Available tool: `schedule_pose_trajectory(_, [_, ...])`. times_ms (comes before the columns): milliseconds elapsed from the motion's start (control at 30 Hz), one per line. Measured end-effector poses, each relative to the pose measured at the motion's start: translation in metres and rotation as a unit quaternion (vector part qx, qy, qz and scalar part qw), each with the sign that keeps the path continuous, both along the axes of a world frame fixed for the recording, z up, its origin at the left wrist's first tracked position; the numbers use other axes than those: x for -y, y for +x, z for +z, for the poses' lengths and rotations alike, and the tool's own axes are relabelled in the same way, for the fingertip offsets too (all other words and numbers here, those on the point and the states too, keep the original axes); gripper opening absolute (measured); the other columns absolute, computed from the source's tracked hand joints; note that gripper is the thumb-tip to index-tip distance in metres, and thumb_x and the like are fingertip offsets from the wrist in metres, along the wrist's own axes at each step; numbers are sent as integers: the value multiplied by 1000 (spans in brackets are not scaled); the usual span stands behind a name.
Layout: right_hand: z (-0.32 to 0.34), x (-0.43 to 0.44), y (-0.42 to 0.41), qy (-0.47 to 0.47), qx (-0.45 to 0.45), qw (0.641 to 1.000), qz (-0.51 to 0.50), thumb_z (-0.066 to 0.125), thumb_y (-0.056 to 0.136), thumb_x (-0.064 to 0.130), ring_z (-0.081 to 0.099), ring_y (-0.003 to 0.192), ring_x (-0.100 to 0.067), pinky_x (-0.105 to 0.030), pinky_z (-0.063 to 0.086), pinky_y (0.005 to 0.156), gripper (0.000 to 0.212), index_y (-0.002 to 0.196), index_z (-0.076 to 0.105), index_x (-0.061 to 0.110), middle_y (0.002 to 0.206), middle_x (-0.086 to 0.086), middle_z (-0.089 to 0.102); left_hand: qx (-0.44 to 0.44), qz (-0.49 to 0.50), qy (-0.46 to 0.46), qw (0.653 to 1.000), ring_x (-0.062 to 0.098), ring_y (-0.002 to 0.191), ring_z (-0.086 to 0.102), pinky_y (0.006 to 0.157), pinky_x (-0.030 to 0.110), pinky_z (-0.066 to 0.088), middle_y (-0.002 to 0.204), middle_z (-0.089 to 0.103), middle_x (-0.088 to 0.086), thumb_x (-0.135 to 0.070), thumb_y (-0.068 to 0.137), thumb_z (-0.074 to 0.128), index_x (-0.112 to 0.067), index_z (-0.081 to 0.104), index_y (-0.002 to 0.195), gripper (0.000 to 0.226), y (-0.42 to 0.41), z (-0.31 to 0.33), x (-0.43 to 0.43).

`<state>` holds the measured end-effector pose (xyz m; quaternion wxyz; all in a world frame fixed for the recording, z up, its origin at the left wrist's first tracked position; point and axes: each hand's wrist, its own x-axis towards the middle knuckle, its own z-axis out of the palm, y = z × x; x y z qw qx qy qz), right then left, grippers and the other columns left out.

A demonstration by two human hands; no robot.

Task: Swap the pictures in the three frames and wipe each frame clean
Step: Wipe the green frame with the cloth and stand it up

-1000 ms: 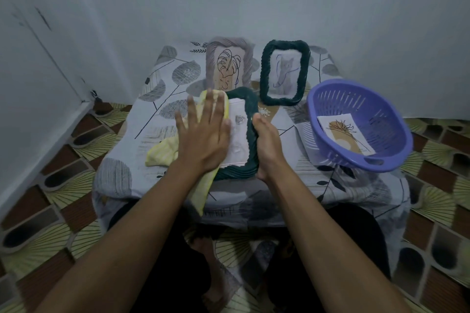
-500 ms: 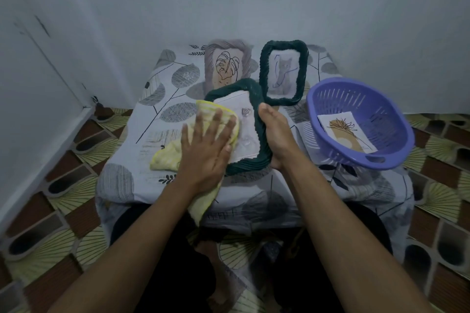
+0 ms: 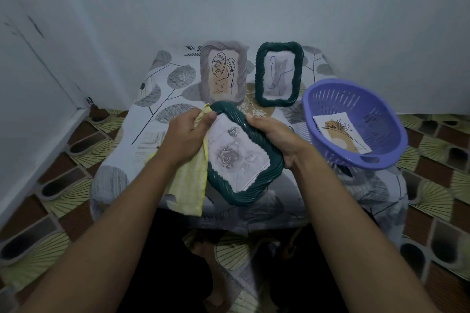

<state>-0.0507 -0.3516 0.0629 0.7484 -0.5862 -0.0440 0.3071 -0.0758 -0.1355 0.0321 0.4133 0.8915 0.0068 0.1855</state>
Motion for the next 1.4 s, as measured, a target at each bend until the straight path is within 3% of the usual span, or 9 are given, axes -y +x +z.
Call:
schedule_pose_trajectory(233, [-16, -5, -7, 192, -16, 969, -154, 33, 105, 47, 64, 116, -35, -46, 53, 96, 54, 124, 64, 7, 123, -17, 68, -2, 192, -109, 975, 27, 73, 51, 66, 38, 35, 70, 51, 4, -47, 106, 32, -14, 42, 67, 52, 1, 0, 17])
schedule_pose_trajectory(333, [-29, -20, -15, 163, 8, 967, -195, 40, 103, 51, 61, 124, -32, -51, 53, 99, 54, 142, 52, 16, 136, -12, 63, -24, 253, -136, 957, 37, 103, 58, 85, 39, 41, 103, 66, 17, -40, 108, 28, -7, 66, 98, 52, 1, 2, 26])
schedule_pose_trajectory(433, [-28, -22, -17, 131, 30, 959, -250, 38, 106, 40, 67, 114, -29, -44, 60, 86, 47, 141, 50, 11, 130, -12, 66, -37, 276, -92, 956, 41, 114, 55, 88, 41, 38, 121, 62, 21, -36, 109, 26, -3, 61, 120, 50, -2, 5, 33])
schedule_pose_trajectory(533, [-25, -26, -18, 126, 35, 952, -277, 35, 108, 37, 68, 111, -31, -46, 59, 88, 48, 135, 54, 3, 124, -16, 69, -63, 228, 23, 971, 38, 133, 41, 102, 46, 33, 148, 42, 20, -36, 106, 31, -4, 36, 146, 51, -7, 2, 47])
schedule_pose_trajectory(667, [-19, -33, -17, 123, 22, 947, -297, 36, 108, 38, 72, 100, -29, -37, 61, 79, 47, 124, 59, 0, 112, -15, 73, -105, 110, 165, 975, 31, 152, -11, 120, 51, -10, 165, -12, 13, -48, 100, 12, -9, -8, 157, 72, -20, -10, 74])
schedule_pose_trajectory(900, [-20, -30, -25, 104, 6, 949, -299, 39, 107, 38, 68, 105, -26, -43, 58, 90, 43, 126, 57, 4, 114, -12, 69, -12, -94, 329, 940, 23, 153, -10, 117, 65, -5, 164, -11, -11, -44, 96, 5, -30, -4, 158, 64, -30, -17, 77])
schedule_pose_trajectory(1033, [-22, -28, -34, 120, 24, 952, -282, 36, 108, 36, 69, 108, -32, -43, 60, 87, 45, 131, 56, 2, 120, -17, 70, -87, 52, 261, 960, 28, 149, -25, 107, 73, -18, 157, -31, -16, -62, 98, 0, -48, -22, 150, 58, -9, -6, 52])
schedule_pose_trajectory(1167, [-21, -26, -37, 115, 44, 953, -277, 36, 108, 35, 68, 110, -33, -46, 58, 90, 46, 133, 54, 1, 121, -18, 69, -139, 135, 145, 970, 32, 151, -17, 117, 63, -11, 164, -24, 1, -58, 101, 8, -27, -20, 155, 69, 1, -2, 41])
schedule_pose_trajectory(1400, [-16, -33, -27, 52, 86, 951, -294, 41, 107, 38, 68, 85, -19, -38, 56, 79, 37, 100, 64, 11, 84, 1, 72, -67, -61, 162, 983, 29, 151, -18, 124, 41, -8, 161, -19, 21, -49, 88, -4, 1, -15, 151, 82, -18, -10, 81])
